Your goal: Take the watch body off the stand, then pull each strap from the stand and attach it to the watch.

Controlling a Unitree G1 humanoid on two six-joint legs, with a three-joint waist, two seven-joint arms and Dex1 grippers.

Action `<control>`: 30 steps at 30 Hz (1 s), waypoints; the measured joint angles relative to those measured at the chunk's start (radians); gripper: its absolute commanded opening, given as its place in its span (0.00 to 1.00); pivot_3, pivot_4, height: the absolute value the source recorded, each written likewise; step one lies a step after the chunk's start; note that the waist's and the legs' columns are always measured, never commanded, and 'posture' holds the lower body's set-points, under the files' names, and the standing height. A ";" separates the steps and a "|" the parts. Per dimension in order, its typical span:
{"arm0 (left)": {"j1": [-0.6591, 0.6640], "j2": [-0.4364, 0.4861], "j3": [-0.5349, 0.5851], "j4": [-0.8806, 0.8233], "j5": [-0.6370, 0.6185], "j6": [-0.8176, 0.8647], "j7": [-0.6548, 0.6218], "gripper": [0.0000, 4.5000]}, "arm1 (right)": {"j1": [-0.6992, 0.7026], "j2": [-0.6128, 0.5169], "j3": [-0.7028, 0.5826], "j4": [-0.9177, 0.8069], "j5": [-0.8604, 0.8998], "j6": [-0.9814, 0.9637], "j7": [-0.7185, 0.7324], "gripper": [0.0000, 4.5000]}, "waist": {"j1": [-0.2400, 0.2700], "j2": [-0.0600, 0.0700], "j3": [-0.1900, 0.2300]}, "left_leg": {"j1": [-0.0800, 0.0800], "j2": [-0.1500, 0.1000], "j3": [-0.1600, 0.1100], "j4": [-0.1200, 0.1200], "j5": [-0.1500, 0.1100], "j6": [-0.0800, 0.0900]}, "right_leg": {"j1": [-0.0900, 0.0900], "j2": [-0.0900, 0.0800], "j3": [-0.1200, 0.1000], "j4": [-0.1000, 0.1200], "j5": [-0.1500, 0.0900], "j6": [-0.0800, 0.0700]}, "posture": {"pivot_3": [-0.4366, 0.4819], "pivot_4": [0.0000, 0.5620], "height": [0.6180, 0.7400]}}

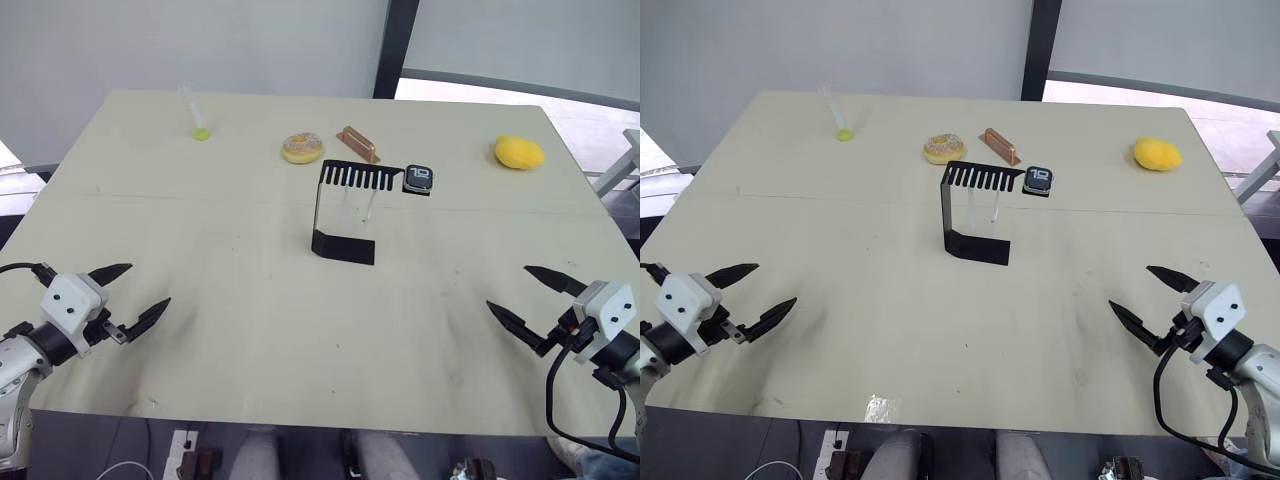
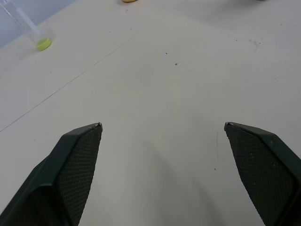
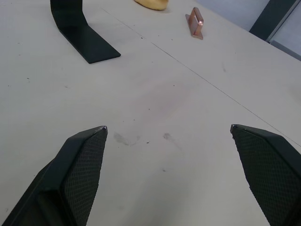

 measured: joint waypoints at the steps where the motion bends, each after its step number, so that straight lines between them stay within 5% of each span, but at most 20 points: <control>1: 0.000 0.000 0.000 0.000 0.000 0.000 0.000 1.00 | 0.000 0.000 0.000 0.000 0.000 0.000 0.000 0.99 | 0.000 0.000 0.000 | 0.000 0.000 0.000 0.000 0.000 0.000 | 0.000 0.000 0.000 0.000 0.000 0.000 | 0.48 0.27 1.00; 6: -0.033 0.026 -0.009 -0.083 -0.213 0.140 -0.137 1.00 | 0.004 0.086 0.009 -0.136 0.076 0.145 -0.127 0.99 | 0.000 0.000 0.000 | -0.001 0.000 -0.001 0.001 0.000 -0.001 | 0.000 0.000 0.000 0.002 0.000 0.000 | 0.48 0.27 1.00; 11: -0.160 0.043 -0.043 -0.218 -0.363 0.285 -0.140 1.00 | 0.021 0.205 0.078 -0.506 0.244 0.404 -0.417 0.99 | 0.000 0.002 0.001 | -0.001 0.000 -0.002 0.001 0.000 -0.002 | -0.001 0.000 -0.001 0.003 0.000 0.000 | 0.48 0.27 1.00; 17: -0.285 0.043 -0.096 -0.258 -0.437 0.402 -0.115 1.00 | -0.220 0.327 0.235 -0.781 0.264 0.683 -0.864 0.99 | -0.006 0.002 0.001 | -0.001 0.000 -0.003 0.001 0.002 -0.005 | -0.003 0.002 0.000 0.005 0.000 0.000 | 0.48 0.27 1.00; 23: -0.406 0.043 -0.148 -0.262 -0.458 0.460 -0.105 1.00 | -0.489 0.449 0.369 -0.818 0.249 0.931 -1.154 0.99 | -0.003 0.002 0.001 | -0.004 -0.001 -0.003 0.002 0.002 -0.005 | -0.004 0.001 0.000 0.004 0.000 0.000 | 0.48 0.27 1.00; 30: -0.499 0.032 -0.204 -0.262 -0.459 0.477 -0.108 1.00 | -0.639 0.487 0.446 -0.732 0.101 1.022 -1.264 0.99 | -0.004 0.002 0.001 | -0.004 -0.001 -0.003 0.002 0.002 -0.004 | -0.005 0.001 0.000 0.004 0.000 0.000 | 0.48 0.27 1.00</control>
